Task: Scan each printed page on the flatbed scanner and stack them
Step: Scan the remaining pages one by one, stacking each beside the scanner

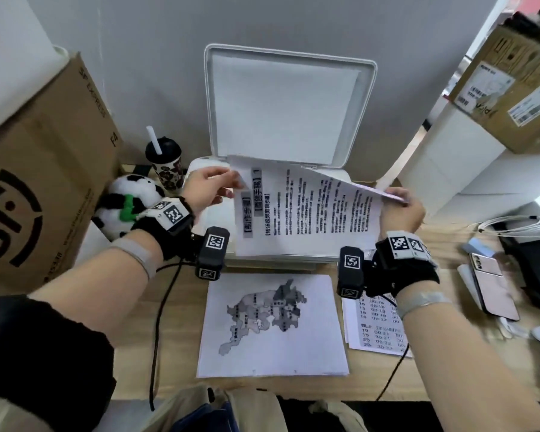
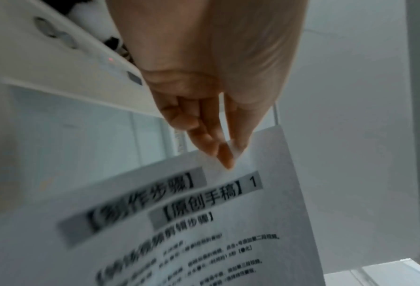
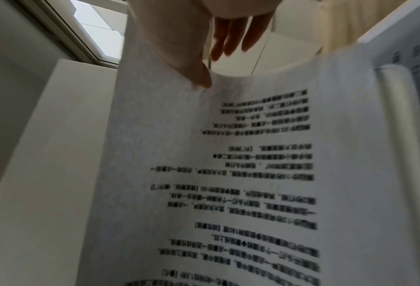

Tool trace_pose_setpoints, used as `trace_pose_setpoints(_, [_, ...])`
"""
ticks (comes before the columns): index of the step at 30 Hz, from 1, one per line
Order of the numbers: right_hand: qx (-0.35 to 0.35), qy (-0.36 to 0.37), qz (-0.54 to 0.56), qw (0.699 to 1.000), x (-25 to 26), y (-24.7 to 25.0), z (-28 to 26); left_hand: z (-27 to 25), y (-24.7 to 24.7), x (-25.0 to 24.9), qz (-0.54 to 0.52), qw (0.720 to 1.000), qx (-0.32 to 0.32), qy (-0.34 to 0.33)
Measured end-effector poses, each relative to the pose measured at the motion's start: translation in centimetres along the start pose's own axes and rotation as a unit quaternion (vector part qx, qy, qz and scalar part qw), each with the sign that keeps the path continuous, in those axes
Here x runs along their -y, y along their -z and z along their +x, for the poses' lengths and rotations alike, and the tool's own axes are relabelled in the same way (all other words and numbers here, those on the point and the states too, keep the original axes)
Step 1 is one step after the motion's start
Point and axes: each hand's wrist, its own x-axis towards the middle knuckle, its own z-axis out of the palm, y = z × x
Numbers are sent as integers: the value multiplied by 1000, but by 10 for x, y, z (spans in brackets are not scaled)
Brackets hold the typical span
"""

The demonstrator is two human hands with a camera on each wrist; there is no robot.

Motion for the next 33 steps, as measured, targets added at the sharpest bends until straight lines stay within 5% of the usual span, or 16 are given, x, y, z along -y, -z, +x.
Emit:
trace_pose_setpoints(3, [123, -25, 127, 984, 14, -12, -4, 11, 9, -18, -79, 996, -33, -21])
trace_pose_setpoints(8, [177, -61, 205, 961, 15, -14, -19, 20, 21, -12, -108, 987, -122, 10])
trace_pose_setpoints(13, [272, -70, -29, 959, -18, -27, -17, 27, 33, 25, 119, 983, -114, 84])
trace_pose_setpoints(19, [308, 25, -313, 898, -48, -34, -17, 31, 41, 64, 285, 954, -21, 93])
trace_pose_setpoints(27, [290, 112, -437, 844, -43, -39, -21, 27, 25, 70, 404, 911, -33, 72])
trace_pose_setpoints(33, [276, 165, -503, 802, -40, -45, -24, 35, 19, 60, 503, 863, 18, 45])
